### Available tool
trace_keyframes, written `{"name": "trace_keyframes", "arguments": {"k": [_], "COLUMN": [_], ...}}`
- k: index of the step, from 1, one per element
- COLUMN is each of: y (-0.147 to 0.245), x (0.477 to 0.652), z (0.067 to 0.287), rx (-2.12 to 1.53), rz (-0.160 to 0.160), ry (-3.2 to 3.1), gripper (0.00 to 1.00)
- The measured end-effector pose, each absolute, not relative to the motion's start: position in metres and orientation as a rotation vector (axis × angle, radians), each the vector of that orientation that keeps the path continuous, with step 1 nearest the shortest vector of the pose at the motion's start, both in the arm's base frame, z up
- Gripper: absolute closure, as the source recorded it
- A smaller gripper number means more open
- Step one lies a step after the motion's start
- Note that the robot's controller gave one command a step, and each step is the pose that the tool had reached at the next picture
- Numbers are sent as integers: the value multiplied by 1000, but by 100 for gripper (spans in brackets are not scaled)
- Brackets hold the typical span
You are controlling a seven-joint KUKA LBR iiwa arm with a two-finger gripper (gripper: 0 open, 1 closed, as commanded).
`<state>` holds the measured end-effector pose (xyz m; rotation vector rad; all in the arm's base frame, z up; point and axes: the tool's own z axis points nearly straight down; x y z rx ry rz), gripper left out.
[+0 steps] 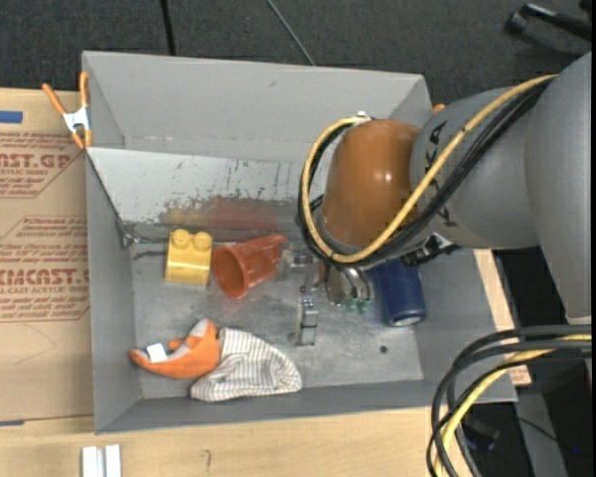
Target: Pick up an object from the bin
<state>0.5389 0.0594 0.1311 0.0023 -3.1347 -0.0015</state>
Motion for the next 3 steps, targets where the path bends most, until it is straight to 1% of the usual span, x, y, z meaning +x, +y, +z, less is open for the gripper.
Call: {"name": "trace_keyframes", "arguments": {"k": [1,2,3], "y": [59,89,119], "x": [541,549,529], "z": [135,96,85], "rx": [1,-56,-64], "rz": [-2,-1,2], "ry": [-3142,-3147,-3130], "gripper": [0,0,0]}}
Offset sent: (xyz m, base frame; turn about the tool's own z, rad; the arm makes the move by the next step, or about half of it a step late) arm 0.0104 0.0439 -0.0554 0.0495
